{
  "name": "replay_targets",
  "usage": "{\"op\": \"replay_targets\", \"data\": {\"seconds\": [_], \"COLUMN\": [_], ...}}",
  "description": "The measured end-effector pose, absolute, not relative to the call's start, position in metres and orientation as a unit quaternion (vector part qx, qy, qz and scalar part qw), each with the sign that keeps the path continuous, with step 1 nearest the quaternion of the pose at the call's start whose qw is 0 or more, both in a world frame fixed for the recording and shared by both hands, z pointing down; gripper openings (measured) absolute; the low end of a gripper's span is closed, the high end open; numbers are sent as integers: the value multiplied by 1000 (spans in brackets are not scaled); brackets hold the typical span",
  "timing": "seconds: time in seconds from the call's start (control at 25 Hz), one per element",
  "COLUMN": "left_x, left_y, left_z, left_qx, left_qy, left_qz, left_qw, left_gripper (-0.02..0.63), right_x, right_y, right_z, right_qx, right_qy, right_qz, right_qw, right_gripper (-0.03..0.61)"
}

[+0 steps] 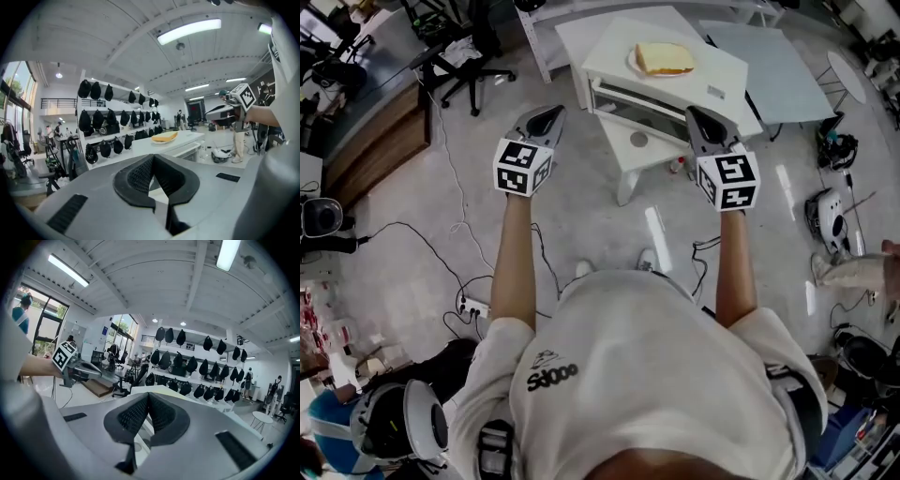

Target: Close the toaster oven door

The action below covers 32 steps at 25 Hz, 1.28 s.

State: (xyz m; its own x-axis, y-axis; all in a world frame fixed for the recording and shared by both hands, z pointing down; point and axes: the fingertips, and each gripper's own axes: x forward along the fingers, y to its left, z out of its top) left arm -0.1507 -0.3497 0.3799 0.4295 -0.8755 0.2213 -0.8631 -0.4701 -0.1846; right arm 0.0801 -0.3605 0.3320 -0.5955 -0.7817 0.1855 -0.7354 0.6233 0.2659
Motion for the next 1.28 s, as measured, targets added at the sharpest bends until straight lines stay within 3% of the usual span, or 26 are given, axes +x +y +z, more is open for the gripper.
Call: {"op": "replay_targets", "data": {"seconds": [0.68, 1.28], "left_x": [-149, -129], "left_y": [-296, -279], "left_z": [282, 276], "left_qx": [-830, -826], "left_qy": [534, 527], "left_qz": [-107, -134], "left_qw": [119, 147], "left_gripper": [18, 18], "right_x": [36, 29], "right_y": [-329, -317], "right_z": [271, 269], "right_qx": [394, 385], "right_qy": [-896, -894], "right_qz": [-160, -180], "right_qw": [126, 140], "right_gripper": [-2, -2]}}
